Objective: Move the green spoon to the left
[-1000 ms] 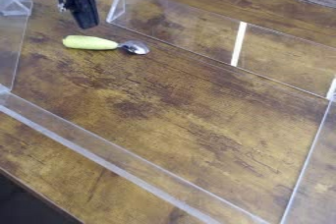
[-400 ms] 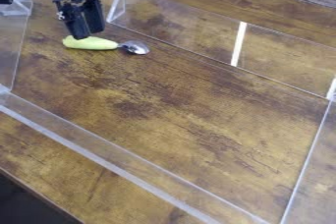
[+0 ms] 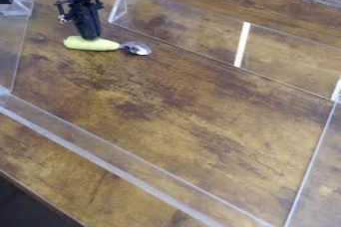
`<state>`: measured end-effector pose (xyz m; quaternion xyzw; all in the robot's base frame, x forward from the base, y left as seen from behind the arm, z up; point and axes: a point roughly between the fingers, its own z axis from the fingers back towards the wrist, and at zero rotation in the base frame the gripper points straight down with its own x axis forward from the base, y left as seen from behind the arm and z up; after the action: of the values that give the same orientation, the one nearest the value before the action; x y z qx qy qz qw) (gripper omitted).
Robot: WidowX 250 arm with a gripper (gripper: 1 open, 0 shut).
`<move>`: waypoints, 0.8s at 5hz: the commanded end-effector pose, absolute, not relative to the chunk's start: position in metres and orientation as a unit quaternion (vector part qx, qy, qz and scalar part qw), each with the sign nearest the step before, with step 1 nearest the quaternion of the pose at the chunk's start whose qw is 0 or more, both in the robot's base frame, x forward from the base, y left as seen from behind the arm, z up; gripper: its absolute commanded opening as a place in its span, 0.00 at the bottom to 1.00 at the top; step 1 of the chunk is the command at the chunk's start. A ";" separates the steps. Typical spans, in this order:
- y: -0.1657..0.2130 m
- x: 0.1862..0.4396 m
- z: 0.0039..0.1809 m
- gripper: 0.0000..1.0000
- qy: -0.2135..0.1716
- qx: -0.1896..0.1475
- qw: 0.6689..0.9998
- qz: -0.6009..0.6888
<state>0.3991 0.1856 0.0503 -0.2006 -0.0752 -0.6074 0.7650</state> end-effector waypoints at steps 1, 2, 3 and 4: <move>0.186 0.397 0.084 0.00 -0.090 -0.164 0.777 -0.601; 0.180 0.395 0.092 0.00 -0.090 -0.162 0.784 -0.593; 0.182 0.399 0.114 0.00 -0.085 -0.163 0.769 -0.612; 0.188 0.404 0.122 1.00 -0.079 -0.174 0.737 -0.648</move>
<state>0.3936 0.1849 0.0862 -0.1983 -0.0718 -0.5999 0.7718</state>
